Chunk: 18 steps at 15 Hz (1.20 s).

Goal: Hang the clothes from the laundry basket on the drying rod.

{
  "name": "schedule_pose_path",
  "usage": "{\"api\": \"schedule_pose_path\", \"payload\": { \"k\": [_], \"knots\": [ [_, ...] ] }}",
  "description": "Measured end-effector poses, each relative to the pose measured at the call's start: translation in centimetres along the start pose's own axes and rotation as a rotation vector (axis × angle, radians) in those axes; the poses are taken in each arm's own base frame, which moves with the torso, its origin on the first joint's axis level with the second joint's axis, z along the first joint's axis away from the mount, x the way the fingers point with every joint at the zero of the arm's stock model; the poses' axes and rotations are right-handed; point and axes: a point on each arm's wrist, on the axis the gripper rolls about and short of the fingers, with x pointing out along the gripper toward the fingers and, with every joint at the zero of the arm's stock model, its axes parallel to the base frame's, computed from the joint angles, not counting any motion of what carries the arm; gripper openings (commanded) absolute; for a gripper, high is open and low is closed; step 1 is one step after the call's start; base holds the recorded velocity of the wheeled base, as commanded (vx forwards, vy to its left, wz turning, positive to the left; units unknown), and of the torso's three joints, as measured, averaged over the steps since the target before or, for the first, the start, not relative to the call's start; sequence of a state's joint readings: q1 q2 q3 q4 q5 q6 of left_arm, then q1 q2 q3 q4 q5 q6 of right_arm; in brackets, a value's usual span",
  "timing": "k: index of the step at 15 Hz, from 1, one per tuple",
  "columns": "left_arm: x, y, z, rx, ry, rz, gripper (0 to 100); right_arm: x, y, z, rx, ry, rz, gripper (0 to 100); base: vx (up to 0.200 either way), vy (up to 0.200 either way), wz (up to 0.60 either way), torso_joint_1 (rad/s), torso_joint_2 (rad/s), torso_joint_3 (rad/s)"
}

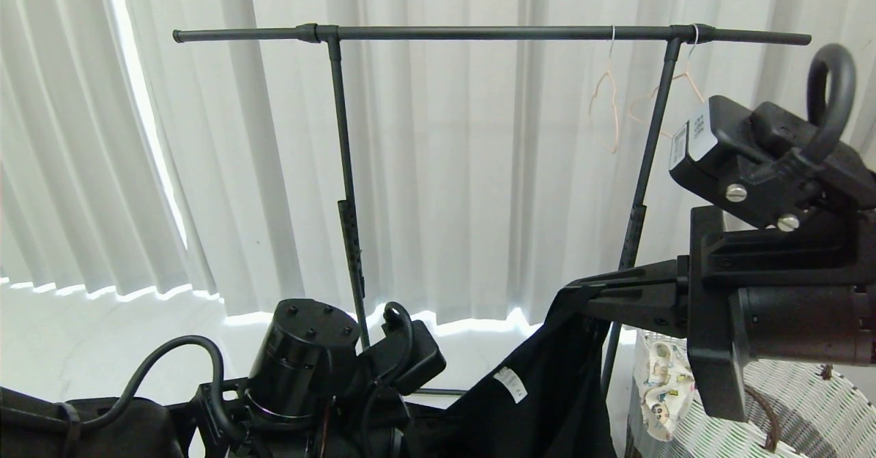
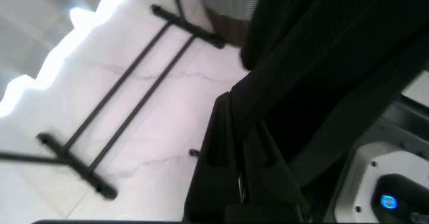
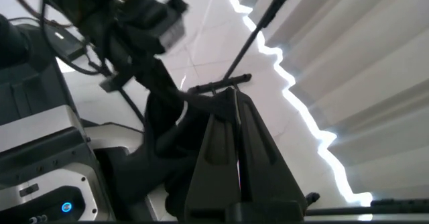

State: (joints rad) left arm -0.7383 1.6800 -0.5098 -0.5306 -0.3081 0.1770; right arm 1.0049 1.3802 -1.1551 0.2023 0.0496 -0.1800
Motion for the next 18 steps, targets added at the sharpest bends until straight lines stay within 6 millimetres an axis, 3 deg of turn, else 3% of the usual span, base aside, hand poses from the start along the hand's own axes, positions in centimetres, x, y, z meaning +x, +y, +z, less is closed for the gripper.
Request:
{"api": "schedule_pose_path", "payload": {
  "k": [4,8,11,15,18],
  "knots": [
    [-1.9,0.9,-0.8,-0.032,0.033,0.299,0,0.2,-1.5,-1.2,0.034,0.043,-0.066,0,0.0,0.0,0.0,0.0,0.0,0.0],
    [-4.7,1.9,1.8,-0.081,-0.037,0.369,0,0.4,-2.4,-2.0,0.052,0.072,-0.15,0,0.0,0.0,0.0,0.0,0.0,0.0],
    [-8.1,2.1,5.9,-0.12,0.0,0.369,0,0.1,-3.5,-2.0,0.067,0.068,-0.251,0,0.0,0.0,0.0,0.0,0.0,0.0],
    [-14.8,1.9,13.5,-0.11,-0.128,0.48,0,-0.9,-4.7,-0.5,0.076,-0.034,-0.315,0,0.0,0.0,0.0,0.0,0.0,0.0],
    [-17.6,1.6,16.6,-0.092,-0.24,0.582,0,-2.3,-5.3,1.6,0.072,-0.122,-0.343,0,0.0,0.0,0.0,0.0,0.0,0.0]
  ]
}}
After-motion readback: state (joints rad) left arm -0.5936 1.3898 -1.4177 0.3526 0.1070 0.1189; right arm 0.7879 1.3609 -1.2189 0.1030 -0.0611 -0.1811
